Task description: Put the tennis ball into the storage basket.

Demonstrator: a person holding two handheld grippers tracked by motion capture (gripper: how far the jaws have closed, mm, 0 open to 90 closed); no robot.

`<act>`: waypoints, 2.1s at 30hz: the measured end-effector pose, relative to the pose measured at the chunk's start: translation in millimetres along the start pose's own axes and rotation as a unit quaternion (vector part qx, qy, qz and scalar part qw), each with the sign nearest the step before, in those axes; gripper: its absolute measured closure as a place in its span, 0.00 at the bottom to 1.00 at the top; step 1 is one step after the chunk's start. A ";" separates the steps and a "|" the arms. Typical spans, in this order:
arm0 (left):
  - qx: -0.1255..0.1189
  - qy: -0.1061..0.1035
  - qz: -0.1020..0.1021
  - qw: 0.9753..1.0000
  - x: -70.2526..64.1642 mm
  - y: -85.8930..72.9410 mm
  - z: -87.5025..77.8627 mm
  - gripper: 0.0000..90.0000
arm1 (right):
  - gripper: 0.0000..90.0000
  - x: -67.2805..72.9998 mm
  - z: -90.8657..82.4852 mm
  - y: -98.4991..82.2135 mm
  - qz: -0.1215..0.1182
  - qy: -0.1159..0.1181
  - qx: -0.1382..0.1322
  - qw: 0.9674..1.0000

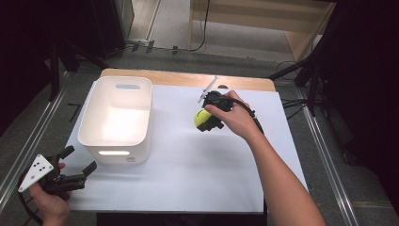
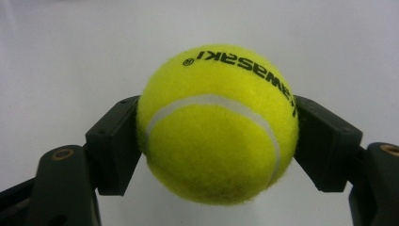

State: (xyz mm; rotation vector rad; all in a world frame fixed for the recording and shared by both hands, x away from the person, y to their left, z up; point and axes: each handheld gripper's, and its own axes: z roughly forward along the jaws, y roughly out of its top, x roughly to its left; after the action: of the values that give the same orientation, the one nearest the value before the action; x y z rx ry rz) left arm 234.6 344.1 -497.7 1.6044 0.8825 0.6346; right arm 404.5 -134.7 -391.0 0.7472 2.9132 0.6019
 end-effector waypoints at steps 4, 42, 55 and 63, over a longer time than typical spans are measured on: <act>0.000 -0.001 0.000 1.000 -0.2 0.0 0.1 0.00 | 0.25 -0.4 -0.8 2.3 -0.004 0.001 0.000 1.000; 0.000 -0.002 -0.002 1.000 -0.1 0.0 0.2 0.00 | 0.25 3.3 -5.5 31.6 -0.015 0.017 -0.009 1.000; -0.001 -0.002 -0.004 1.000 -0.2 -0.1 0.5 0.00 | 0.25 8.0 -9.4 43.6 -0.029 0.025 -0.018 0.999; -0.001 -0.002 -0.004 1.000 -0.1 0.0 0.3 0.00 | 0.25 11.8 -9.0 50.8 -0.038 0.031 -0.020 0.999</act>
State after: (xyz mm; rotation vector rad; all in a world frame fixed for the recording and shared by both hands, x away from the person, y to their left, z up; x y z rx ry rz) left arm 234.9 343.9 -497.8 1.5988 0.8845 0.6254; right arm 415.3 -91.3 -362.6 0.6199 2.9605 0.6854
